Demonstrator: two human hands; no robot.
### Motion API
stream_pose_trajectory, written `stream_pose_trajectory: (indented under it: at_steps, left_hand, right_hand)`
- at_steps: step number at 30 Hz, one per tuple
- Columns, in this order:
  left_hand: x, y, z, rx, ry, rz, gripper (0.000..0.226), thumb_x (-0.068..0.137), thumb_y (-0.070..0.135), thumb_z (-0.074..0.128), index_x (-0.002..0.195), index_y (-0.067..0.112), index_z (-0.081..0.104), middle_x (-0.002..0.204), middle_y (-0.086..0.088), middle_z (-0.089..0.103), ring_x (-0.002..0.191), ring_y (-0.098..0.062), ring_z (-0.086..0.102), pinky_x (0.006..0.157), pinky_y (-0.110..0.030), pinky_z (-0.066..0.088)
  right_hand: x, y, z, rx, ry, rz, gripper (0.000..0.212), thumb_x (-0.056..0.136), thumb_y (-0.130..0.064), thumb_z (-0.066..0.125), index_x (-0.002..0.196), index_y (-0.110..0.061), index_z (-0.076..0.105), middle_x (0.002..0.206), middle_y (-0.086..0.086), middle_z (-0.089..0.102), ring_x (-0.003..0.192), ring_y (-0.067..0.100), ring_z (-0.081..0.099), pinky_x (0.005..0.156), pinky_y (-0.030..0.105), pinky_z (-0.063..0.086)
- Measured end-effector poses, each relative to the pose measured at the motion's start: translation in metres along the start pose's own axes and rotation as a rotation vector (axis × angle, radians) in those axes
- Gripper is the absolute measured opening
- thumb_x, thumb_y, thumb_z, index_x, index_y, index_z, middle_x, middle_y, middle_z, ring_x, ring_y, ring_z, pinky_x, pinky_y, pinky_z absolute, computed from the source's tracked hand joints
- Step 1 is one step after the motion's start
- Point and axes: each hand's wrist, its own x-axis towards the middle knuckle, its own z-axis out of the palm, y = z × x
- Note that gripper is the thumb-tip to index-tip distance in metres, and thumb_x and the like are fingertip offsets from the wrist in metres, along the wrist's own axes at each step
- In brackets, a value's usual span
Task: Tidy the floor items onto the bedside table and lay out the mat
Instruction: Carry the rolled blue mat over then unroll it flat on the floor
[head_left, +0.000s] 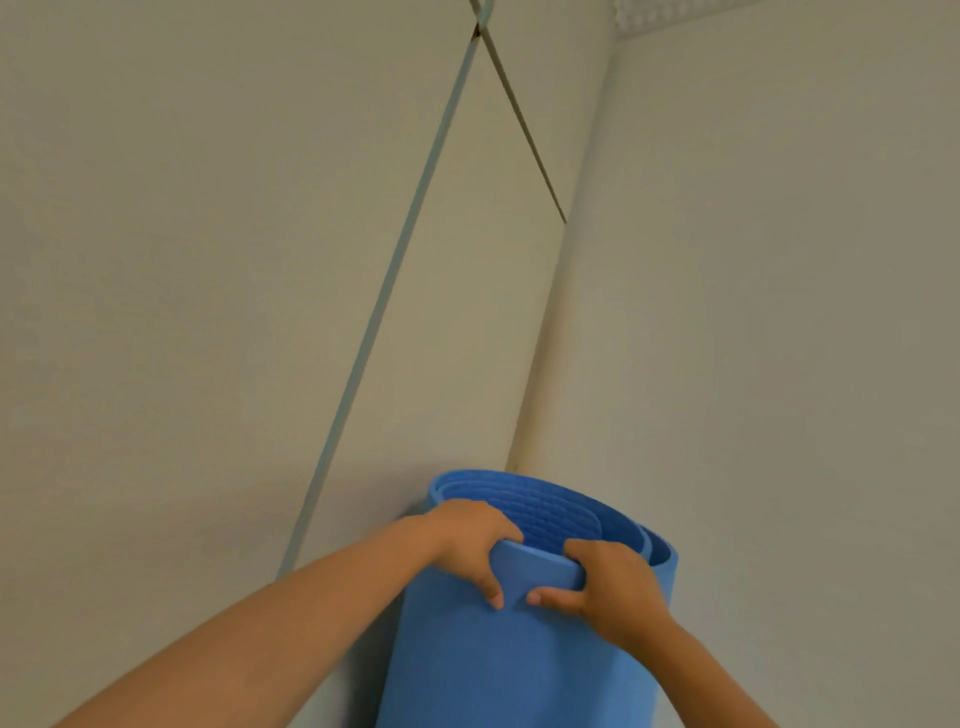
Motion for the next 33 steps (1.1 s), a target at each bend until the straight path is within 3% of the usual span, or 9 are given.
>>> stream_pose_trajectory:
  at_steps: [2,4,9,12,17,20,24,30,33]
  left_hand:
    - [-0.020,0.023,-0.007,0.014,-0.018,0.002,0.037,0.071,0.037,0.077,0.094,0.014,0.059,0.100,-0.007,0.066,0.094,-0.024,0.059,0.068,-0.031,0.035]
    - [-0.039,0.045,-0.012,0.029,-0.037,0.002,0.036,0.072,0.036,0.076,0.094,0.013,0.059,0.094,-0.006,0.065,0.088,-0.022,0.057,0.067,-0.031,0.033]
    - [-0.079,0.084,-0.023,0.094,-0.101,0.036,0.033,0.073,0.035,0.075,0.095,0.014,0.061,0.098,-0.005,0.067,0.081,-0.020,0.053,0.062,-0.029,0.031]
    - [-0.098,0.102,-0.032,0.114,-0.098,0.048,0.034,0.073,0.036,0.074,0.097,0.016,0.061,0.100,-0.004,0.067,0.089,-0.022,0.058,0.067,-0.031,0.034]
    - [-0.134,0.118,-0.058,0.086,-0.103,0.055,0.034,0.074,0.036,0.074,0.099,0.018,0.061,0.101,-0.002,0.068,0.083,-0.017,0.054,0.070,-0.030,0.037]
    - [-0.170,0.120,-0.082,0.057,-0.097,0.050,0.034,0.074,0.035,0.074,0.101,0.017,0.062,0.103,-0.003,0.067,0.084,-0.017,0.054,0.071,-0.029,0.036]
    - [-0.243,0.120,-0.117,0.043,-0.063,0.054,0.035,0.074,0.034,0.075,0.101,0.016,0.061,0.101,-0.003,0.066,0.090,-0.018,0.055,0.071,-0.027,0.033]
    - [-0.378,0.107,-0.159,-0.034,-0.072,0.047,0.027,0.073,0.033,0.076,0.087,0.025,0.055,0.074,0.015,0.049,0.082,-0.011,0.047,0.073,-0.029,0.038]
    - [-0.416,0.110,-0.176,-0.032,-0.069,0.071,0.028,0.073,0.032,0.076,0.083,0.027,0.050,0.070,0.015,0.046,0.080,-0.011,0.046,0.070,-0.028,0.035]
  right_hand:
    - [-0.024,-0.005,-0.011,0.009,0.020,-0.013,0.076,0.032,-0.098,0.029,0.054,-0.025,0.027,0.050,-0.007,0.036,0.048,0.008,0.034,0.046,0.026,0.021]
    - [-0.047,-0.010,-0.018,0.023,0.062,-0.029,0.066,0.043,-0.089,0.033,0.054,-0.024,0.026,0.050,-0.007,0.036,0.049,0.009,0.034,0.046,0.025,0.020]
    - [-0.095,-0.027,-0.037,0.020,0.069,-0.077,0.071,0.042,-0.096,0.028,0.054,-0.026,0.021,0.051,-0.010,0.032,0.054,0.011,0.034,0.050,0.020,0.019]
    - [-0.117,-0.032,-0.051,0.050,0.105,-0.076,0.072,0.041,-0.099,0.016,0.053,-0.028,0.020,0.050,-0.013,0.030,0.051,0.003,0.027,0.051,0.019,0.019]
    - [-0.139,-0.058,-0.086,0.078,0.098,-0.054,0.073,0.039,-0.100,0.017,0.053,-0.028,0.022,0.050,-0.012,0.031,0.052,0.003,0.029,0.051,0.020,0.020]
    - [-0.150,-0.093,-0.115,0.082,0.084,-0.051,0.071,0.040,-0.095,0.035,0.053,-0.026,0.024,0.050,-0.009,0.032,0.051,0.005,0.030,0.048,0.022,0.020]
    - [-0.173,-0.163,-0.156,0.064,0.095,-0.051,0.061,0.062,-0.071,0.065,0.054,-0.024,0.027,0.052,-0.005,0.034,0.052,0.009,0.032,0.048,0.025,0.020]
    - [-0.221,-0.289,-0.208,0.100,0.078,-0.068,0.057,0.066,-0.060,0.071,0.053,-0.024,0.029,0.052,-0.006,0.034,0.050,0.008,0.030,0.050,0.024,0.022]
    - [-0.239,-0.323,-0.226,0.157,0.062,-0.039,0.056,0.065,-0.058,0.073,0.054,-0.022,0.031,0.052,-0.005,0.035,0.050,0.008,0.031,0.050,0.025,0.022]
